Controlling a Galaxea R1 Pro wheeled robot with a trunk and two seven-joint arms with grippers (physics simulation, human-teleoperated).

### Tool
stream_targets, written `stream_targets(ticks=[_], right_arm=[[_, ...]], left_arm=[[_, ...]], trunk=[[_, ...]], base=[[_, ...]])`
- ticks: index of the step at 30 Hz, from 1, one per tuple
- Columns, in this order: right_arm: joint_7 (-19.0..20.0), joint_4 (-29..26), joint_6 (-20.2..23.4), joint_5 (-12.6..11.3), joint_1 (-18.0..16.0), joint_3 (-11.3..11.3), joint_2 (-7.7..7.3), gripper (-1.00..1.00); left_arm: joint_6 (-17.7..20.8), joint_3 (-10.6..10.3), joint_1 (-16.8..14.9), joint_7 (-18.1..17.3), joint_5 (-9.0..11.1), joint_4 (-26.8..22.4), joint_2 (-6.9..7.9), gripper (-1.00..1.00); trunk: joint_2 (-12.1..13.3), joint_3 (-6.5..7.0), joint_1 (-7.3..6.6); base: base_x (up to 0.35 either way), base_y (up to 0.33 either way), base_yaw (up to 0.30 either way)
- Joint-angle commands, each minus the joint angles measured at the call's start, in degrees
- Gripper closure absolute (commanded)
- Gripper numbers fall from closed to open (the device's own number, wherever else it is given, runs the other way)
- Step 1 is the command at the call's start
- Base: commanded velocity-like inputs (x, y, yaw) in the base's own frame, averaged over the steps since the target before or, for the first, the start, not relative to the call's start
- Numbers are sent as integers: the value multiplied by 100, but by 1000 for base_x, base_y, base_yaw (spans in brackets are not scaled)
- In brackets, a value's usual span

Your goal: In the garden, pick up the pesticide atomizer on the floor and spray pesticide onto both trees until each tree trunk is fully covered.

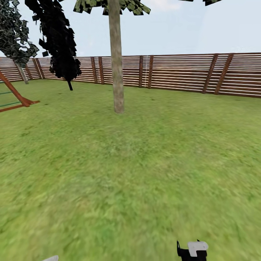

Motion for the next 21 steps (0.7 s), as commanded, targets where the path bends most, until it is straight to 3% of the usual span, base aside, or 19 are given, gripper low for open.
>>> stream_targets(ticks=[1, 21], right_arm=[[-35, 5, -11, 63, -4, -25, 3, -100], [-26, 14, -11, 90, -4, -22, 3, -100]], left_arm=[[-17, 42, -4, -3, -14, 4, -1, 100], [-17, 42, -2, -3, -17, 5, -1, 100]], trunk=[[-2, -5, 3], [-2, -5, 3]], base=[[339, -13, 0], [339, -1, 0]])
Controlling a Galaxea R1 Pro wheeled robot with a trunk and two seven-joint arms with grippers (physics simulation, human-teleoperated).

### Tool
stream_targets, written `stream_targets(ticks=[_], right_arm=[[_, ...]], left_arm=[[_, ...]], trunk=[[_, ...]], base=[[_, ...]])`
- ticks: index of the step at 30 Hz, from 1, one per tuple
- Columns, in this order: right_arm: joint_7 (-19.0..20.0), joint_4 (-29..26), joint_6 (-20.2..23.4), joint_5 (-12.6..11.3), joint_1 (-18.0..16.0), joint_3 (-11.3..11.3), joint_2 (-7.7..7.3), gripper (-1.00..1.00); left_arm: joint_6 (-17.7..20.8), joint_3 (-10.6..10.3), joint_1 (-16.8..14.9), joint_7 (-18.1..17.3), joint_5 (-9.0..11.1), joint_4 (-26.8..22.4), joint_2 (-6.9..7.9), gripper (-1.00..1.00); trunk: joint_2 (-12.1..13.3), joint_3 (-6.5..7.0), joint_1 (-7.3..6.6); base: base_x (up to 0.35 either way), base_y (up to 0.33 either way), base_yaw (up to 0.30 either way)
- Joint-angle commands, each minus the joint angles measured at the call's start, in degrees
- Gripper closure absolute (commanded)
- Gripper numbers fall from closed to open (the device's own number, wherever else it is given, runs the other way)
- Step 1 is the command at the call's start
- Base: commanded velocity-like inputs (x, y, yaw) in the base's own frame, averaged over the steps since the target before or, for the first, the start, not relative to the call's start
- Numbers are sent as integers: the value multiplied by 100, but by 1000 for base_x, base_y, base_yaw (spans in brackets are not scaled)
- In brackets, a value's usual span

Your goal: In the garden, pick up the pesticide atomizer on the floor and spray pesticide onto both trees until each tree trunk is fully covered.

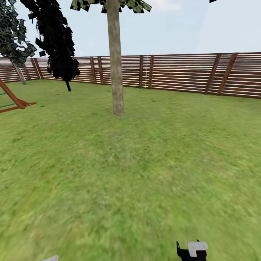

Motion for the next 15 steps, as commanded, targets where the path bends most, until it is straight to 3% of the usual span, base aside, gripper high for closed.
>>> stream_targets(ticks=[1, 15], right_arm=[[-35, 4, -11, 60, -4, -28, 3, -100], [-37, 1, -11, 53, -4, -28, 3, -100]], left_arm=[[-17, 41, -3, -4, -19, 4, -1, 100], [-17, 39, -4, -4, -16, 7, -10, 100]], trunk=[[-2, -5, 3], [-2, -5, 3]], base=[[339, 0, 0], [339, 0, 31]])
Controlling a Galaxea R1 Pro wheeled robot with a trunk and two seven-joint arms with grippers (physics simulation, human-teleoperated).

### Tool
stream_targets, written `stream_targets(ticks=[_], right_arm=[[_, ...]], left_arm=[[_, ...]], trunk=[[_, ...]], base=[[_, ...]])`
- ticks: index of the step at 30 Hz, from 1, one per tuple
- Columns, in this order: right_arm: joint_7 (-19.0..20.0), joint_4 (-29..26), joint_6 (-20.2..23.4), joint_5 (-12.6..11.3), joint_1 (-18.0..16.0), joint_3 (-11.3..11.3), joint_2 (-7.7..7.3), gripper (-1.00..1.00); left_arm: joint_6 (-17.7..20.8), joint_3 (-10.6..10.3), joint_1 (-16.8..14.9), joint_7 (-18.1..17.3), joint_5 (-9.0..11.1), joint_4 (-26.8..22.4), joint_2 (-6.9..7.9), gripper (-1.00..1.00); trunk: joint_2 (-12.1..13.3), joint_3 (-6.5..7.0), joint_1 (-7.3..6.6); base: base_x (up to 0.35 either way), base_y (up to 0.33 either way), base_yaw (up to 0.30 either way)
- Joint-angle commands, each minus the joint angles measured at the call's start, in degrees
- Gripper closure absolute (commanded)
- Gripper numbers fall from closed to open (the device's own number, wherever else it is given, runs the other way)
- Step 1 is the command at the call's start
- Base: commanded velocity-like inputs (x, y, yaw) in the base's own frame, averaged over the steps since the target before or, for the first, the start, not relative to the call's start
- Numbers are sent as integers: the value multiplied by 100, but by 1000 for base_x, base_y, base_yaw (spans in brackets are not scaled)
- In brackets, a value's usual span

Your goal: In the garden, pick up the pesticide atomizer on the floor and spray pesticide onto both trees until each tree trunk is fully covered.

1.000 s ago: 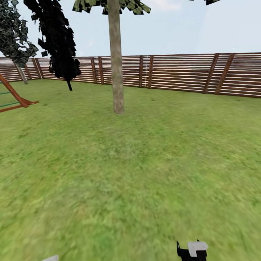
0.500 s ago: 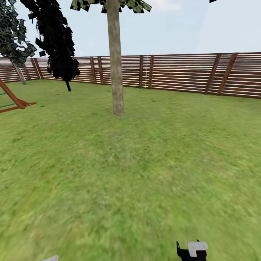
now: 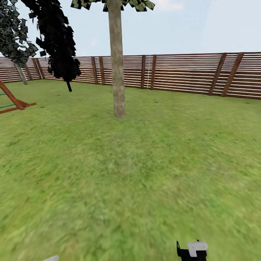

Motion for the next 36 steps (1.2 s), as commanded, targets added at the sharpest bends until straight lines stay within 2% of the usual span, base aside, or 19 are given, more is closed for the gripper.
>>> stream_targets(ticks=[1, 36], right_arm=[[-37, 6, -11, 60, -4, -28, 3, -100], [-33, 8, -11, 71, -4, -28, 3, -100]], left_arm=[[-17, 40, -4, -3, -18, 3, -1, 100], [-17, 42, -2, -3, -21, 6, -1, 100]], trunk=[[-2, -5, 3], [-2, -5, 3]], base=[[339, 0, 0], [339, 0, 0]])
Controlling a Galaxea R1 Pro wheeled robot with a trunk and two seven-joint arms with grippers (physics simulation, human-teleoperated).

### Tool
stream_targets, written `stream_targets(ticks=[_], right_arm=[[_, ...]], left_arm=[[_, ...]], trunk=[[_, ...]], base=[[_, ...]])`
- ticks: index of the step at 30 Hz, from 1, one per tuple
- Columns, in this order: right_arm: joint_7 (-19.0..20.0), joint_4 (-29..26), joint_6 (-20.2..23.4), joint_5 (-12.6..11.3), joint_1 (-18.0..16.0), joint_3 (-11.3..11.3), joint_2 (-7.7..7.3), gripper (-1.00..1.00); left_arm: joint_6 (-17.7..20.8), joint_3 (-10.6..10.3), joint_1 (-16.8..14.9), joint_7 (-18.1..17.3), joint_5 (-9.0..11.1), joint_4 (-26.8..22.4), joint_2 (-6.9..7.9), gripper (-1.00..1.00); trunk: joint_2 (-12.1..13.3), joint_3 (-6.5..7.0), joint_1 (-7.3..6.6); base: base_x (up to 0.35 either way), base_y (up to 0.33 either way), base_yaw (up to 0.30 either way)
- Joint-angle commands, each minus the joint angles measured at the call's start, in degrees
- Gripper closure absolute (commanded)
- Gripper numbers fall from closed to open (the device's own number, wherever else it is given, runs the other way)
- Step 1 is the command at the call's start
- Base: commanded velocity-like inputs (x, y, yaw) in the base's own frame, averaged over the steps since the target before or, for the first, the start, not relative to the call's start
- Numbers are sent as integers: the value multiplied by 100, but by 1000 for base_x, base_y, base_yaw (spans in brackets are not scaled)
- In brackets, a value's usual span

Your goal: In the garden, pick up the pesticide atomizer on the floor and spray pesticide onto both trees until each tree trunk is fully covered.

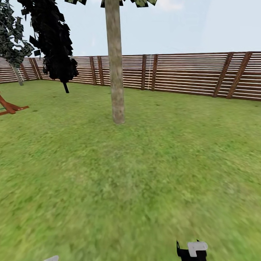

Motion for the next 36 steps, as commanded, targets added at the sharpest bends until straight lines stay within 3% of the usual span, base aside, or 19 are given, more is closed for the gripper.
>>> stream_targets(ticks=[1, 29, 36], right_arm=[[-35, 4, -11, 61, -4, -28, 3, -100], [-44, 4, -11, 52, -4, -28, 3, -100], [-44, 4, -11, 52, -4, -28, 3, -100]], left_arm=[[-17, 41, -3, -3, -16, 3, -1, 100], [-21, 36, -8, -3, -14, 3, -1, 100], [-17, 39, -4, -3, -11, 2, -1, 100]], trunk=[[-2, -5, 3], [-2, -5, 3], [-2, -5, 3]], base=[[339, 0, 0], [339, 0, 0], [339, 0, 117]])
